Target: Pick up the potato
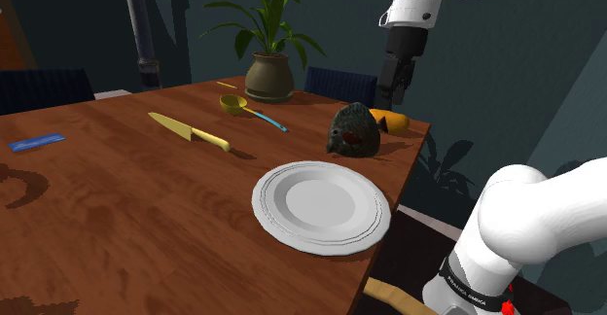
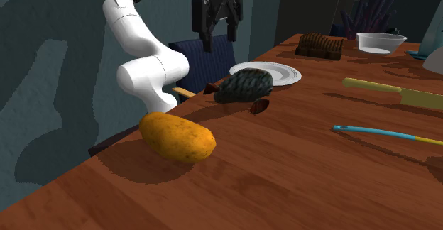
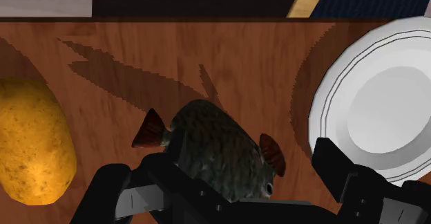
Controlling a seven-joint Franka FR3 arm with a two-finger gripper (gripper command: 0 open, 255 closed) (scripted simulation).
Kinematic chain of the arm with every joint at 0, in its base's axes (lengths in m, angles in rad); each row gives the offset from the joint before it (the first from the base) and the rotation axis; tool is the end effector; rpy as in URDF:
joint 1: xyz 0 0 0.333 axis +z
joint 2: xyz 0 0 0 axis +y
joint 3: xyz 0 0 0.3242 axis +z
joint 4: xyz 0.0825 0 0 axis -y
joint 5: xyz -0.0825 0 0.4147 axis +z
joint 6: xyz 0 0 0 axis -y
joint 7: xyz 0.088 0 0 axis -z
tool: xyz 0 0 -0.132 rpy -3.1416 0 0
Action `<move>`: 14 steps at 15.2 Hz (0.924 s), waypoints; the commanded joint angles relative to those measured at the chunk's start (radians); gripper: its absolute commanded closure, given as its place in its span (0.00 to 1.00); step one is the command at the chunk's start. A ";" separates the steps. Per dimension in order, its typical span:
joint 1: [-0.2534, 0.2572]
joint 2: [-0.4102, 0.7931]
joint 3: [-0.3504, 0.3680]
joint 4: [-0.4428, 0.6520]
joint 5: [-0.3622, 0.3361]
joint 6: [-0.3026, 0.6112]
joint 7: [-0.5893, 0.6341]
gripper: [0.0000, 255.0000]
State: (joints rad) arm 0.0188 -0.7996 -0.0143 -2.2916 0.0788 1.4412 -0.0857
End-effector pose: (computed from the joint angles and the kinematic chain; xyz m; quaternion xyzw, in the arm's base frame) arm 0.3130 0.0113 0.5972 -0.9974 -0.0514 0.0237 0.0452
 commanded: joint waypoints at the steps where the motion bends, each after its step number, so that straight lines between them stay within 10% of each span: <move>1: 0.000 0.000 0.000 0.000 0.000 0.000 0.000 0.00; 14: -0.065 0.155 -0.266 -0.012 -0.206 0.171 -0.329 0.00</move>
State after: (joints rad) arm -0.0418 -0.6575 -0.2601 -2.3021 -0.1135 1.5949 -0.3886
